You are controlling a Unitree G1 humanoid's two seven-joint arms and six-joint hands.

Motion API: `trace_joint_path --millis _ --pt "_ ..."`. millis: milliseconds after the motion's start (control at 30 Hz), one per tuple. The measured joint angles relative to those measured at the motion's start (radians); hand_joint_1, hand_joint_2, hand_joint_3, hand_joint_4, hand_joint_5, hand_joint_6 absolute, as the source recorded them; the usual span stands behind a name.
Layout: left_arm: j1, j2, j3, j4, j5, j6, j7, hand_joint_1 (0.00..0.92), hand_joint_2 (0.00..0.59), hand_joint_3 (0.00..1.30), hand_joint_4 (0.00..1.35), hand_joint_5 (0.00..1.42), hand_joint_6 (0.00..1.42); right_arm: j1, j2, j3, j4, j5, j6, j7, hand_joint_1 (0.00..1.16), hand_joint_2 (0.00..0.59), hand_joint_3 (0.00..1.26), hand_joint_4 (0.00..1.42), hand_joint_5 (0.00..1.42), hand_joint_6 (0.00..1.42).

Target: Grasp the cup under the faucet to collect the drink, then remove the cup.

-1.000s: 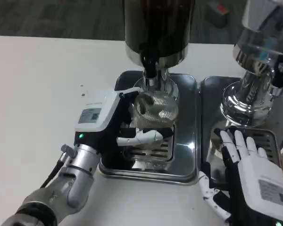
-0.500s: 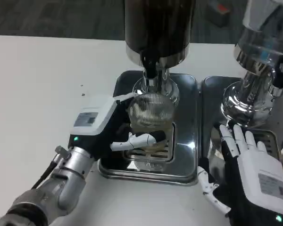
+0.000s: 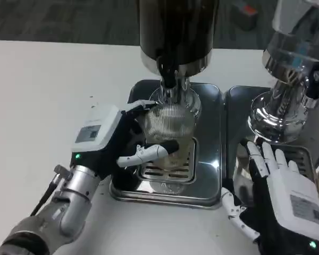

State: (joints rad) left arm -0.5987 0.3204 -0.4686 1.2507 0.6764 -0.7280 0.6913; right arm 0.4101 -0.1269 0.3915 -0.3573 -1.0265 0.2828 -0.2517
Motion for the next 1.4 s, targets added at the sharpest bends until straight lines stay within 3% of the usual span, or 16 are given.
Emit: trace_joint_path --millis 167,233,367,533,667,833,967,1400 --pt "0.033 0.054 0.026 -0.038 -0.010 -0.058 0.006 0.000 0.000 0.37 0.42 0.64 0.50 -0.003 -0.006 -0.003 0.001 -0.010 0.003 0.003 0.26 0.464 0.06 0.00 0.00 0.00" --pt "0.057 0.091 0.041 -0.055 -0.019 -0.082 0.016 0.000 0.000 0.32 0.35 0.55 0.40 -0.003 -0.022 -0.007 0.001 -0.023 0.007 0.012 0.26 0.463 0.06 0.00 0.00 0.00" --pt "0.101 0.127 0.081 -0.094 -0.045 -0.106 0.019 0.000 0.020 0.24 0.23 0.45 0.27 -0.012 -0.045 -0.007 0.006 -0.040 0.007 0.019 0.26 0.452 0.01 0.00 0.00 0.00" --pt "0.154 0.148 0.148 -0.185 -0.125 -0.158 -0.039 0.000 0.053 0.11 0.09 0.28 0.12 -0.047 -0.062 0.011 0.040 -0.094 0.010 0.027 0.27 0.432 0.00 0.00 0.00 0.00" --pt "0.200 0.161 0.200 -0.280 -0.197 -0.200 -0.130 0.000 0.069 0.07 0.03 0.23 0.11 -0.073 -0.082 0.014 0.052 -0.125 0.011 0.040 0.28 0.432 0.00 0.00 0.00 0.00" --pt "0.255 0.159 0.249 -0.394 -0.338 -0.241 -0.320 0.000 0.078 0.01 0.00 0.15 0.05 -0.086 -0.101 0.005 0.059 -0.123 0.008 0.057 0.28 0.432 0.00 0.00 0.00 0.00" --pt "0.272 0.132 0.274 -0.491 -0.472 -0.254 -0.483 0.000 0.086 0.01 0.00 0.14 0.03 -0.090 -0.106 0.004 0.064 -0.123 0.008 0.061 0.28 0.432 0.00 0.00 0.00 0.00" --pt "0.271 0.103 0.374 -0.483 -0.512 -0.248 -0.632 0.000 0.089 0.00 0.00 0.13 0.00 -0.075 -0.057 0.009 0.062 -0.127 0.041 0.053 0.29 0.432 0.00 0.00 0.00 0.00"
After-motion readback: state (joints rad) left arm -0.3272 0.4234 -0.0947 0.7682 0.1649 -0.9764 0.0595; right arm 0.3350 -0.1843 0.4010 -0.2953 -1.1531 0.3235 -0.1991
